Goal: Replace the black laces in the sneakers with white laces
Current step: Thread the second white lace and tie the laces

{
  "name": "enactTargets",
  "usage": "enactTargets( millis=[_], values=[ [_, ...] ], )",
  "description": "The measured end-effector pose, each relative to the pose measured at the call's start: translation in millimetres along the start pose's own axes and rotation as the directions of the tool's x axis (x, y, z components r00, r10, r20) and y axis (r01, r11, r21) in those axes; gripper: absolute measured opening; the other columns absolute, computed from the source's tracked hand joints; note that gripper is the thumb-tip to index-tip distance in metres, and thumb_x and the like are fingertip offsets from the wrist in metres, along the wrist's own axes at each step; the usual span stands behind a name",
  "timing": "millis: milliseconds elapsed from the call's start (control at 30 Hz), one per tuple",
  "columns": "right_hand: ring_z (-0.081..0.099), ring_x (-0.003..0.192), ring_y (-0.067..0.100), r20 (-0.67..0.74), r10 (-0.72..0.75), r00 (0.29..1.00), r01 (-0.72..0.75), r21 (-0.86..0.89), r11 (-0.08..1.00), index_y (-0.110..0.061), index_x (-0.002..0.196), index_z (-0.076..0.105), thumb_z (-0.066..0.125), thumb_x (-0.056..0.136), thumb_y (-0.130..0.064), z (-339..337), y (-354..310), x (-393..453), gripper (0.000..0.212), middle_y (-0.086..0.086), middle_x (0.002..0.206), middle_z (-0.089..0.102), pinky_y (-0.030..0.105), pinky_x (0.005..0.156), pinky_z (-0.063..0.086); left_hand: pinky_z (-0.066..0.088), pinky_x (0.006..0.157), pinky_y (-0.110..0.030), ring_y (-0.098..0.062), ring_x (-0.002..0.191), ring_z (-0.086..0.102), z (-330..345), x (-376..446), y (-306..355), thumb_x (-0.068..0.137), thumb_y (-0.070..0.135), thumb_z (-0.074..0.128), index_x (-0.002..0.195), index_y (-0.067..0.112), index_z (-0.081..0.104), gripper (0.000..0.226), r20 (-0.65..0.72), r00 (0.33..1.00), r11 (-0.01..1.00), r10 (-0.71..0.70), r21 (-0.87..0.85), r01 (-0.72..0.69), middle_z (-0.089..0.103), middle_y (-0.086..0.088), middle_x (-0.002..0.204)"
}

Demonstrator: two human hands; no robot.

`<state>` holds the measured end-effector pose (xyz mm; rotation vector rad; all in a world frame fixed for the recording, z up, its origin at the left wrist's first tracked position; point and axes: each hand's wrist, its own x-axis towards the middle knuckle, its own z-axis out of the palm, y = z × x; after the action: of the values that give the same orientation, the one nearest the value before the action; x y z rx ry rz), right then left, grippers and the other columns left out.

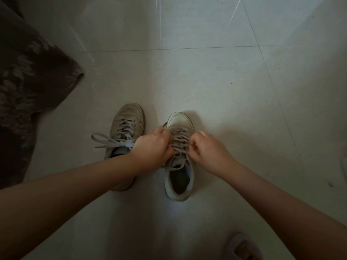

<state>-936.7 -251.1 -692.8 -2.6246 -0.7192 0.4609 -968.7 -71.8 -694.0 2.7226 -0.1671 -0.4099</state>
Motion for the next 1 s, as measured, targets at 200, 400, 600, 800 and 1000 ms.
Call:
enactTargets(
  millis=[200,400,600,800,1000],
  values=[
    [0.049,0.072,0.012,0.097,0.172,0.98,-0.192,0.275,0.942,-0.014,0.083,0.055,0.056,0.087,-0.019,5.5,9.1,-5.8,0.007,-0.001,0.082,0.053,0.026,0.063,0.036,0.045,0.07,-0.03,-0.016,0.081,0.052,6.0,-12.7,-3.7,0.091,0.027,0.048,0.095,0.017,0.051,0.011,-0.028,0.988,0.965,-0.149,-0.222,0.139,0.048,0.002,0.096],
    [0.054,0.071,0.01,0.053,0.127,0.99,-0.138,0.366,0.92,-0.018,0.083,0.059,0.064,0.085,-0.021,2.5,3.9,-0.2,0.007,-0.004,0.079,0.057,0.024,0.065,0.045,0.047,0.065,-0.03,-0.011,0.077,0.052,2.0,-6.7,-5.3,0.089,0.033,0.058,0.093,0.02,0.058,0.013,-0.085,0.996,0.961,-0.002,-0.274,-0.021,0.047,0.009,0.088],
    [0.045,0.062,0.004,0.097,0.166,0.981,-0.189,0.335,0.923,-0.019,0.08,0.053,0.056,0.092,-0.022,5.8,12.5,-3.8,0.013,-0.008,0.071,0.05,0.022,0.058,0.035,0.048,0.066,-0.032,-0.013,0.073,0.05,6.2,-7.8,-8.2,0.092,0.033,0.053,0.085,0.024,0.048,0.013,-0.054,0.995,0.964,-0.08,-0.259,0.063,0.048,0.007,0.085],
    [0.047,0.067,0.001,-0.054,0.089,0.995,-0.065,0.342,0.937,-0.023,0.078,0.057,0.07,0.082,-0.025,-1.4,6.5,-8.6,0.014,-0.013,0.076,0.049,0.011,0.061,0.036,0.05,0.063,-0.029,-0.009,0.075,0.055,1.3,-13.1,-7.5,0.086,0.033,0.063,0.093,0.021,0.059,0.014,-0.176,0.982,0.938,0.066,-0.324,-0.121,0.05,0.009,0.09],
    [0.047,0.063,0.0,0.044,0.059,0.997,-0.07,0.33,0.941,-0.019,0.078,0.059,0.069,0.08,-0.02,0.4,-1.9,-8.7,0.01,-0.01,0.075,0.05,0.012,0.059,0.035,0.051,0.078,-0.039,-0.016,0.093,0.054,5.3,-14.9,-8.4,0.076,0.035,0.073,0.095,0.02,0.064,0.026,-0.107,0.983,0.946,0.152,-0.274,-0.176,0.052,0.001,0.102]
  ],
)
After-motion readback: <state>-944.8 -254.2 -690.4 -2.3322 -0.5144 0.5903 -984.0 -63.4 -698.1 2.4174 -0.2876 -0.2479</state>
